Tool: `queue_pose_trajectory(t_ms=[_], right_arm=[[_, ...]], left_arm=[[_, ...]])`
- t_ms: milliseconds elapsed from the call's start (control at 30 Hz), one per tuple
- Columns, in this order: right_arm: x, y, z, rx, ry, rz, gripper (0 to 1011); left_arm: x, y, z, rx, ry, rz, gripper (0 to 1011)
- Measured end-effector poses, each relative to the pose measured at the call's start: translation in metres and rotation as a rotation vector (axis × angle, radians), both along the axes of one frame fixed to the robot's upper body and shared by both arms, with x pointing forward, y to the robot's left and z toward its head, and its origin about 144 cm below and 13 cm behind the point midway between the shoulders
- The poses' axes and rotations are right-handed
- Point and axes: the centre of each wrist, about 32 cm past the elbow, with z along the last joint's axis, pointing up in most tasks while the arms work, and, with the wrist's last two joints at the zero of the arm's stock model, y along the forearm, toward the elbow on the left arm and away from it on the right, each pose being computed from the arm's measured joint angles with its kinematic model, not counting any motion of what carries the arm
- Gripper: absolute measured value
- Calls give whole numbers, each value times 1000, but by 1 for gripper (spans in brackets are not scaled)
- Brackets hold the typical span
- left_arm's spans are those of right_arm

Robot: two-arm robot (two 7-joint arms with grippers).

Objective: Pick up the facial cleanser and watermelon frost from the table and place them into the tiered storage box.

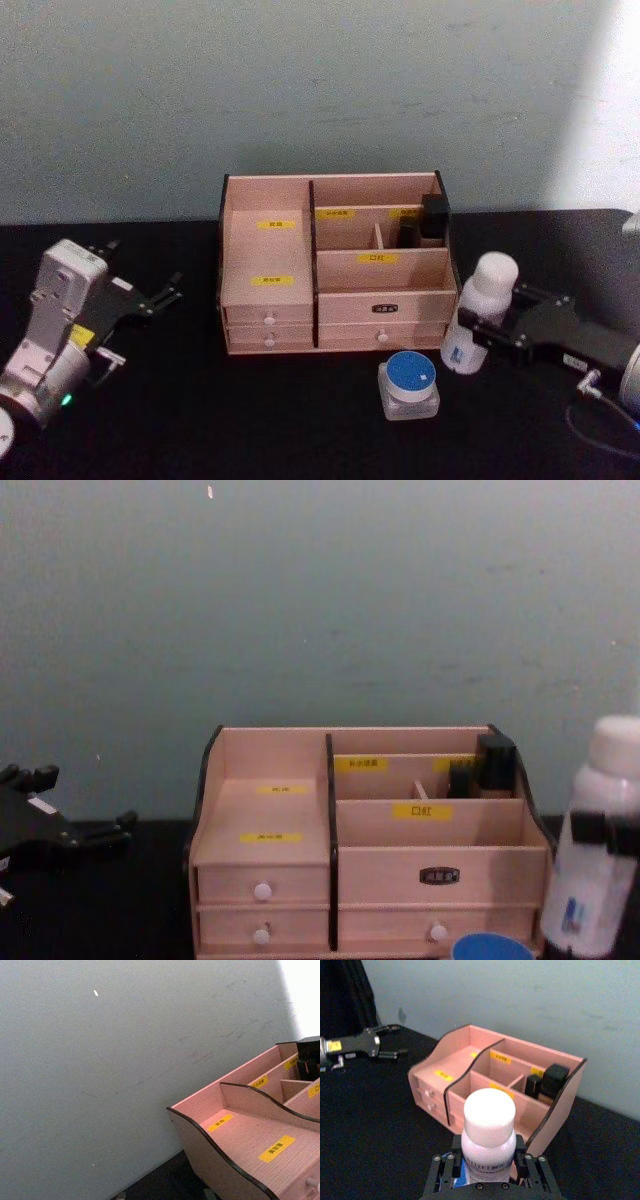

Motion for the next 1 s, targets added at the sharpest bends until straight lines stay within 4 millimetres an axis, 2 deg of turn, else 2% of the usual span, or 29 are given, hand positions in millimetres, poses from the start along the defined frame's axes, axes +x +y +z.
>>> queue_pose_trajectory(t_ms=[500, 1000], right_arm=[[36, 17, 41, 11, -83, 5, 599], [90, 58, 64, 5, -85, 7, 596]], left_arm=[[0, 0, 0, 0, 0, 0, 1001], [0, 0, 0, 0, 0, 0, 1001]])
